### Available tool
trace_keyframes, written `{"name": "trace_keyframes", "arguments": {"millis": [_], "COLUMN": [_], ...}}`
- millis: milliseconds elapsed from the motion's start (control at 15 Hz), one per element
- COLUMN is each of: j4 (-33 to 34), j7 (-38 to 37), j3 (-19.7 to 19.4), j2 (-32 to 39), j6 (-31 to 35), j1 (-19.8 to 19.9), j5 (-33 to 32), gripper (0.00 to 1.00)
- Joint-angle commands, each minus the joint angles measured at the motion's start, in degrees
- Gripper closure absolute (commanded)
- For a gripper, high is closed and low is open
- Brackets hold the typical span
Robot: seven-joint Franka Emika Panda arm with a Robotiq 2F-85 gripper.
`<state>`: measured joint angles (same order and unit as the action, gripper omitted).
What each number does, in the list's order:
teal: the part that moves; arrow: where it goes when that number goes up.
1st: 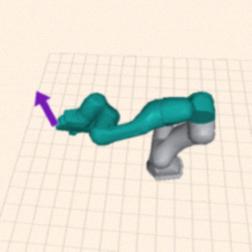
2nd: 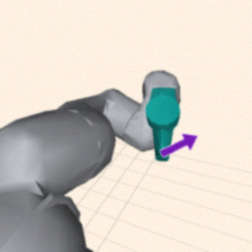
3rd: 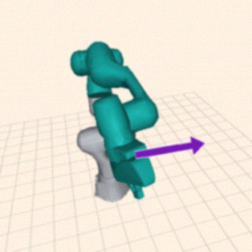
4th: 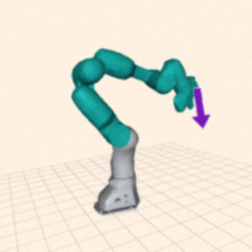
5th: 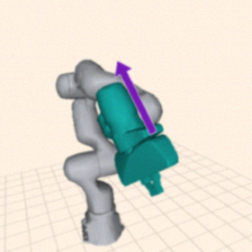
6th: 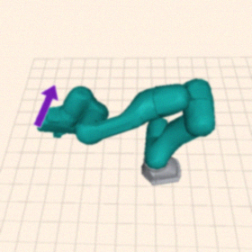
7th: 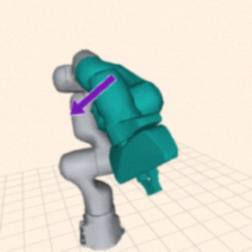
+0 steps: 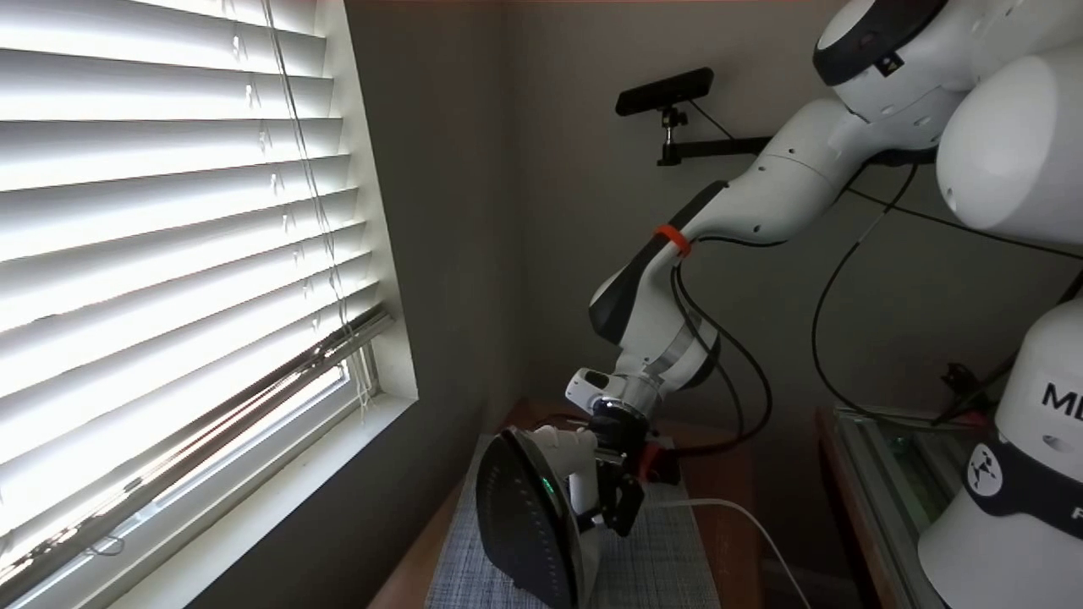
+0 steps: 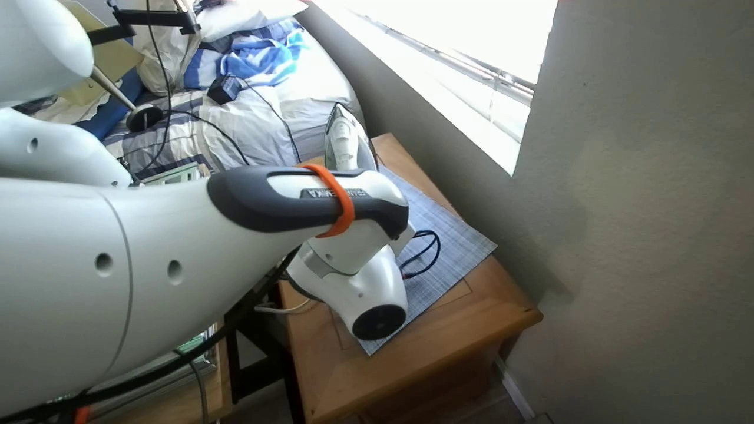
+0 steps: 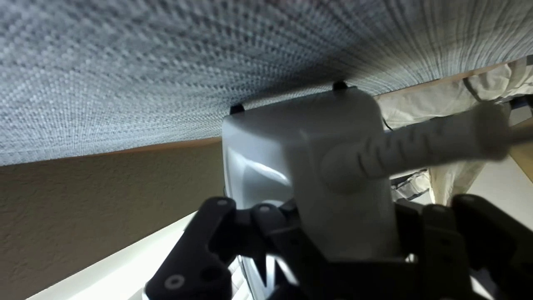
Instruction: Put the pressing iron upright
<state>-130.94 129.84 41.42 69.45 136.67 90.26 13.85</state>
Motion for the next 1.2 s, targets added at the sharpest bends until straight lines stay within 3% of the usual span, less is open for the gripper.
{"name": "trace_keyframes", "arguments": {"millis": [0,333,600,867,1133], "j4": [2.5,0.9,-1.1,-4.0,-9.2], "j7": [0.4,0.9,-0.6,-2.7,-4.3], "j3": [-4.8,-4.3,-4.2,-4.0,-1.7], "j2": [0.1,-3.0,-6.5,-10.7,-18.1], "j6": [3.3,4.5,10.0,15.9,18.8], "j1": [-4.8,-5.6,-8.1,-10.6,-10.5], "j5": [0.2,0.8,0.7,0.0,-0.3], "gripper": [0.62,0.3,0.0,0.0,0.0]}}
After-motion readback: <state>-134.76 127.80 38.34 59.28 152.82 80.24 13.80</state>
